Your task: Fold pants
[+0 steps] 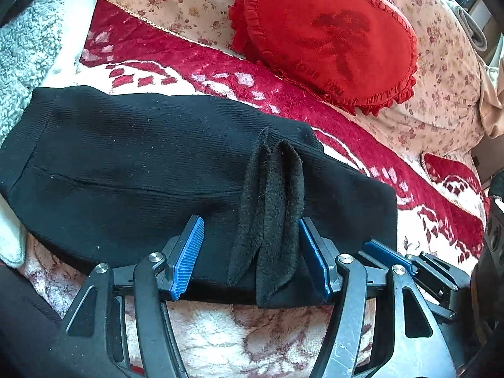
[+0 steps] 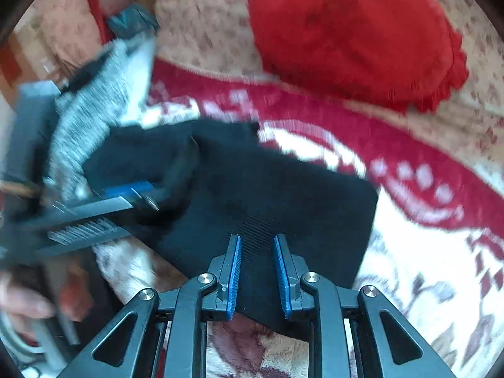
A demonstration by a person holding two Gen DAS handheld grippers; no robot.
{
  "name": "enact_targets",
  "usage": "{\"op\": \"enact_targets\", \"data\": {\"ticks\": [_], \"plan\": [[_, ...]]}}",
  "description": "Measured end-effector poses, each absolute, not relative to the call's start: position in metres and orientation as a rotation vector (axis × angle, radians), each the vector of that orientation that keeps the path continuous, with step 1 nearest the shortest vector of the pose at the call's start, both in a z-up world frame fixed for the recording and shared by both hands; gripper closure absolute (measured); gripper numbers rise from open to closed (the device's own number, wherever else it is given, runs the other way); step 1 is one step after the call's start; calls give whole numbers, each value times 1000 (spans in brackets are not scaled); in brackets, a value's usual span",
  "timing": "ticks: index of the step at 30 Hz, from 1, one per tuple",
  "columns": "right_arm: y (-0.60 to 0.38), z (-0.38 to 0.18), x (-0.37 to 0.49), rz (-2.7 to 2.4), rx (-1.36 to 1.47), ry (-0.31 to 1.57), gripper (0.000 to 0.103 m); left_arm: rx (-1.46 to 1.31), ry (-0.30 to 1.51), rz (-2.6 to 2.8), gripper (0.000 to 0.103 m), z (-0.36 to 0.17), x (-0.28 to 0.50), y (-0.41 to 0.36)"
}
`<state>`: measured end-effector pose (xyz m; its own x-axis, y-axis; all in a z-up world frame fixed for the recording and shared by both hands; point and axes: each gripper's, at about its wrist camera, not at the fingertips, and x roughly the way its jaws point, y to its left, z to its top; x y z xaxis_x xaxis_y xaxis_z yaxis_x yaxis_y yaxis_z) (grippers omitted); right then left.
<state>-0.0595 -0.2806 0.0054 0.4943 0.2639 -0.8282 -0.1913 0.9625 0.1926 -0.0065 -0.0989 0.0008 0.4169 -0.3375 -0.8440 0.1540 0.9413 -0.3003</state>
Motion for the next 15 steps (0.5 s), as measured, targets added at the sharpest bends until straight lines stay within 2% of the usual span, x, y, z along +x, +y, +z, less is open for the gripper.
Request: {"op": "enact_targets", "data": {"ticks": [15], "plan": [[-266,30,-50,295,133,995,83,-137,1033,-216,42,21,-23,-72]]}}
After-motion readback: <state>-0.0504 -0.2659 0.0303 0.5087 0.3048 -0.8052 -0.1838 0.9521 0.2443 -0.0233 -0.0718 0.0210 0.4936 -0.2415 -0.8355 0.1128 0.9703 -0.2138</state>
